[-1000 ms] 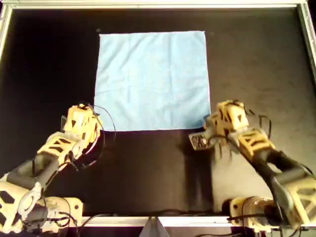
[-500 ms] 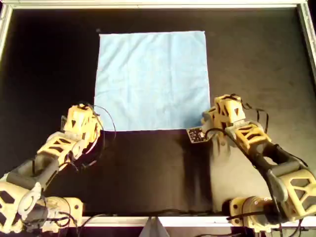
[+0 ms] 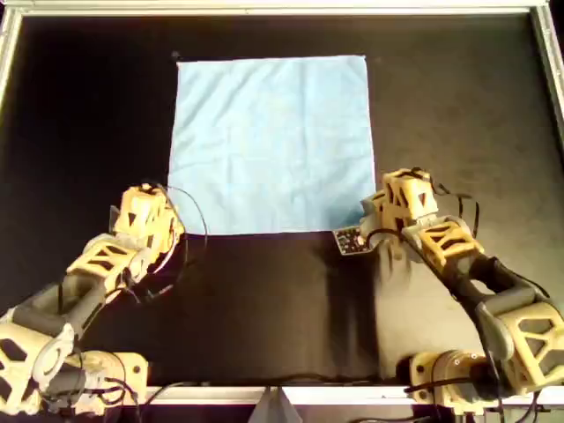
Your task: Fold a cloth
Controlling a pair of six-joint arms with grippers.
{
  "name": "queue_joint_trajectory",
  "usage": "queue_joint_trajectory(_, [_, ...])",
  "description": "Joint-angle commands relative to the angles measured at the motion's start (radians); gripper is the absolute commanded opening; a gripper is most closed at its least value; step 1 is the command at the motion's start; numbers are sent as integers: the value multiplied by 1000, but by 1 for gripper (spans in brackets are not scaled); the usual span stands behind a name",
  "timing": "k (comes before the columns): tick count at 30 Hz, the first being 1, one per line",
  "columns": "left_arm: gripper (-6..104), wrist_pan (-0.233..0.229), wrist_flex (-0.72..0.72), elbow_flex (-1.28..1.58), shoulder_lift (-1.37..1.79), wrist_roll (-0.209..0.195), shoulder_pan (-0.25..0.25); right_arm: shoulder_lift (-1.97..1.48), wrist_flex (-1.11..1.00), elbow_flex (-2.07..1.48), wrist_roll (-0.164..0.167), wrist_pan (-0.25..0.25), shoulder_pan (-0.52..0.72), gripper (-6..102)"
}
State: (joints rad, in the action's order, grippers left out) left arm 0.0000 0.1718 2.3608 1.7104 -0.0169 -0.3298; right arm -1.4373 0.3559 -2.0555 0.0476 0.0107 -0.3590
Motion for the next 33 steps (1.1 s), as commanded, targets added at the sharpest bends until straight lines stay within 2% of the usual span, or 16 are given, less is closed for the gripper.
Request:
queue_joint_trajectory(1, [0,5,5,5,43,-5,-31,-26,-34,17,-3,6,-3,-2])
queue_joint_trajectory(5, [0,5,8,58,46,11,-31,-94,-34,-58,-3,6,-3,-2])
queue_joint_trajectory(14, [0,6,8,190,209,11,-32,-420,-35,-325,-3,6,-3,-2])
queue_joint_trajectory(20, [0,6,8,204,304,11,-32,-433,-37,-318,-2,6,-3,-2])
queue_joint_trajectory(25, [0,3,-9,132,293,12,-31,-433,-72,-272,14,3,2,-2])
queue_joint_trajectory(33, [0,-11,-9,-218,143,12,-15,-337,-210,-40,14,-11,14,-2])
